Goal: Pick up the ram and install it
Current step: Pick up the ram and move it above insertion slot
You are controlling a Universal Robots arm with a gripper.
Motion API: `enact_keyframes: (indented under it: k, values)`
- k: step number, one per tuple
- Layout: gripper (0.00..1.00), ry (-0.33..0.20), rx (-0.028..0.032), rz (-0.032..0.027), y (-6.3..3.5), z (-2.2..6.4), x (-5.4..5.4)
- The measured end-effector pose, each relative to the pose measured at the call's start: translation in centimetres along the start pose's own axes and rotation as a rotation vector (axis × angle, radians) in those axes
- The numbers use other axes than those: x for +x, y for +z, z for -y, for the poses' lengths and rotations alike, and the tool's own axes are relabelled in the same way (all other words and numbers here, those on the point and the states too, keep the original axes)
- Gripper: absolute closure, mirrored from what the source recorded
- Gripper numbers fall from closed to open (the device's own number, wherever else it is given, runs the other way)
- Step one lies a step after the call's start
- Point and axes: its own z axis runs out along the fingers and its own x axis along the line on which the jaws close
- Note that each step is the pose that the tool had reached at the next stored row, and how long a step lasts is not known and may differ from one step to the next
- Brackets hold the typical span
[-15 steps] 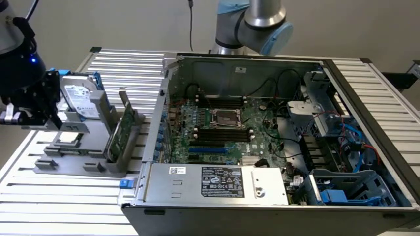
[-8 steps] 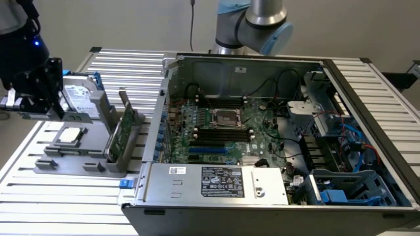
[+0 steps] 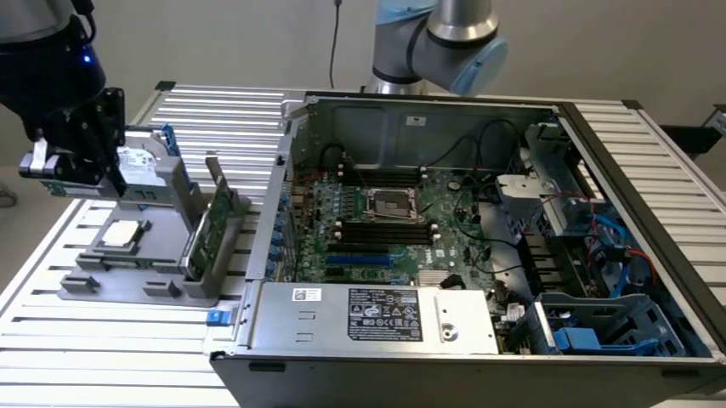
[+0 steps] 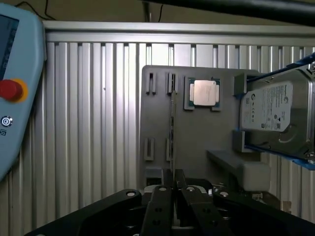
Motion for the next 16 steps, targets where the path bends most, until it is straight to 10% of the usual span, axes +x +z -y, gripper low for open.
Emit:
enact_keyframes:
  k: [16]
  values:
    - [0.86,0.000,-0.0074,0.0000,-3.36,7.08,-0.5]
